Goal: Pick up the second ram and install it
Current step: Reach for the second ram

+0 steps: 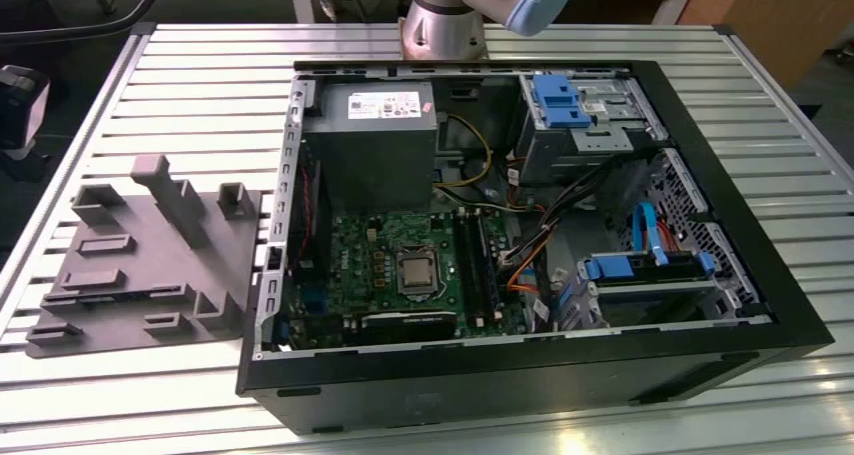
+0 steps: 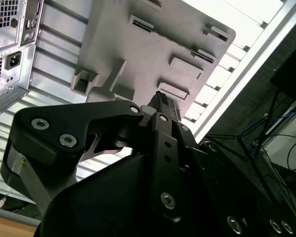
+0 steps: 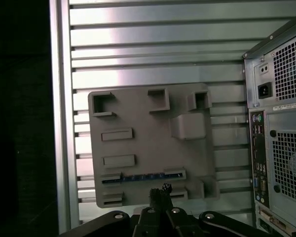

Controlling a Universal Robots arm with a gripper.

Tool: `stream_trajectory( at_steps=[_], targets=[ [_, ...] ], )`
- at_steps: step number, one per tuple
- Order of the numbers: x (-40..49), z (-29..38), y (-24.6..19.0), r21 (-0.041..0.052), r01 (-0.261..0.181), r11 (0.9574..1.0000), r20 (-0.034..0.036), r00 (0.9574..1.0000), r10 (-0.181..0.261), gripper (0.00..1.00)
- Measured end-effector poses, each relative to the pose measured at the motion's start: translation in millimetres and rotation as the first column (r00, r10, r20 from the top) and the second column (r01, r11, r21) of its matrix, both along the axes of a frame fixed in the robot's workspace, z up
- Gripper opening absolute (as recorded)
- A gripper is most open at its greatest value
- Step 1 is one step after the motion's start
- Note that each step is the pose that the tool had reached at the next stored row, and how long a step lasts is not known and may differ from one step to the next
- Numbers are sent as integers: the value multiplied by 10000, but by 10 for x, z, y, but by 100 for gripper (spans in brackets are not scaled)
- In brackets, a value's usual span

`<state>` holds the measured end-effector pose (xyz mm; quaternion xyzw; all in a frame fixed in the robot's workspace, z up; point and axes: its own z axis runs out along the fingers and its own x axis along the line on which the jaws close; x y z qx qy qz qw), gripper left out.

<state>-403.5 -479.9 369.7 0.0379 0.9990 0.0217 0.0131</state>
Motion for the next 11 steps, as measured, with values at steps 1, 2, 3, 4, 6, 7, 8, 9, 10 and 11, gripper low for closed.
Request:
stream_trajectory(
  at_steps=[1,2,3,4,6,7,8,9,10,11],
  targets=[
    [-4,-1,-1,0,0,10000,0,10000,0,11],
    [-7,-2,-3,0,0,10000,0,10000,0,11],
    [-11,-3,-5,1,0,10000,0,10000,0,11],
    [-14,-4,-6,0,0,10000,0,10000,0,11],
    [-21,-5,-9,0,0,10000,0,10000,0,11],
    [-24,-6,-10,0,0,10000,0,10000,0,11],
    [-28,-7,-12,0,1,10000,-1,10000,-1,11],
    [-31,-8,-13,0,0,10000,0,10000,0,11],
    [-34,-9,-15,0,0,10000,0,10000,0,11],
    [-38,-9,-16,0,0,10000,-1,10000,0,11]
  ],
)
